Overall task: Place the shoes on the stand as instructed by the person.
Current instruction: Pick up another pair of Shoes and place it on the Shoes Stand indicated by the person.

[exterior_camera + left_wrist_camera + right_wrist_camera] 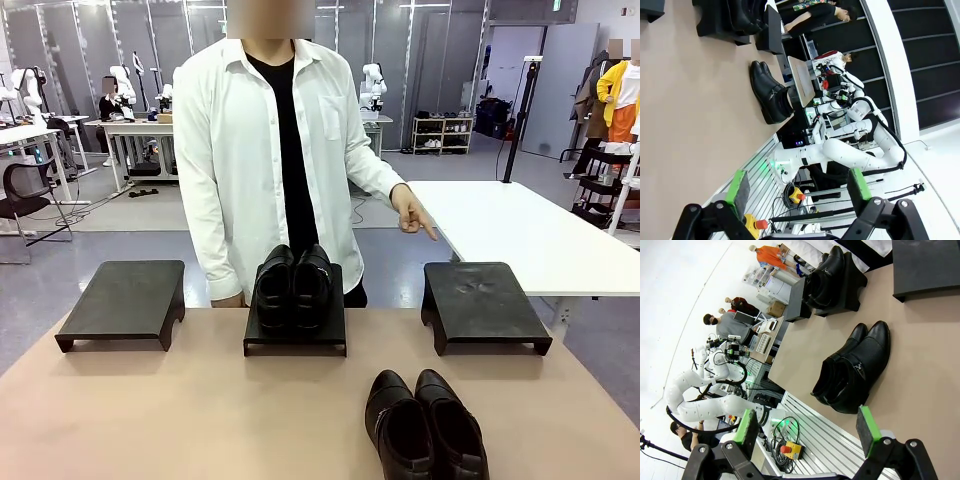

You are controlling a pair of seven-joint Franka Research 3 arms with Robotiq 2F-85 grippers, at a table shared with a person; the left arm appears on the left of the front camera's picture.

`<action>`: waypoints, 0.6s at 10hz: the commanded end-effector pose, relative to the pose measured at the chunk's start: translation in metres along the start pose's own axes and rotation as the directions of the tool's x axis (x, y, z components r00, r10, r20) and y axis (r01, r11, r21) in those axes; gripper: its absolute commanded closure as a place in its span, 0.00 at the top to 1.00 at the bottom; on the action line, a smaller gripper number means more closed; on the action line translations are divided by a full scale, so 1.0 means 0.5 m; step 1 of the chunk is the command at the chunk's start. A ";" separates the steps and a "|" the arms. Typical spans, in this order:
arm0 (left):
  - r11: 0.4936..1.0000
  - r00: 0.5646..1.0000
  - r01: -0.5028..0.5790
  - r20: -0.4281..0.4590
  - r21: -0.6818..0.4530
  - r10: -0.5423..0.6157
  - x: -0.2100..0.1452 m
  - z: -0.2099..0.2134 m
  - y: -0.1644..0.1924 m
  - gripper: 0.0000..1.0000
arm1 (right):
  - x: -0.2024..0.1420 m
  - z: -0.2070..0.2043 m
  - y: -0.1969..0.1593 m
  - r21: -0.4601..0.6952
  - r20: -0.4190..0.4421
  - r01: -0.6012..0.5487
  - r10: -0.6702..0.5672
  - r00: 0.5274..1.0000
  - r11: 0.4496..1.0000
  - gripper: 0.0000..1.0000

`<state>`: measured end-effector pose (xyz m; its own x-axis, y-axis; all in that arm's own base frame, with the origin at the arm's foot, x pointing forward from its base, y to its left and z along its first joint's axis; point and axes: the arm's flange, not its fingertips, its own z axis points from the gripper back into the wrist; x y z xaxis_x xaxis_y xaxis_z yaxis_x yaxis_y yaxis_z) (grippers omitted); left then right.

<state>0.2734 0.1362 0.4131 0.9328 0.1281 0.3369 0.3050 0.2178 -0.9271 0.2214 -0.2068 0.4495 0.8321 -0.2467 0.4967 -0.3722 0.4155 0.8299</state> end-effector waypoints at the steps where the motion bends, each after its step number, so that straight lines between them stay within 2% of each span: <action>1: 1.000 1.000 0.003 -0.005 -0.003 -0.003 -0.001 0.000 -0.001 1.00 | -0.002 0.000 0.001 0.011 0.011 -0.021 0.021 1.000 1.000 1.00; 4: 1.000 1.000 0.003 -0.005 -0.003 -0.003 -0.001 0.000 -0.001 1.00 | -0.002 0.000 0.001 0.011 0.011 -0.021 0.021 1.000 1.000 1.00; 6: 1.000 1.000 0.003 -0.005 -0.003 -0.003 -0.001 0.000 -0.001 1.00 | 0.003 0.003 0.012 0.003 -0.018 -0.013 0.013 1.000 1.000 1.00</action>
<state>0.2734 0.1362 0.4131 0.9328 0.1282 0.3369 0.3048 0.2182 -0.9271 0.2219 -0.2061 0.4503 0.8328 -0.2427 0.4975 -0.3741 0.4156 0.8290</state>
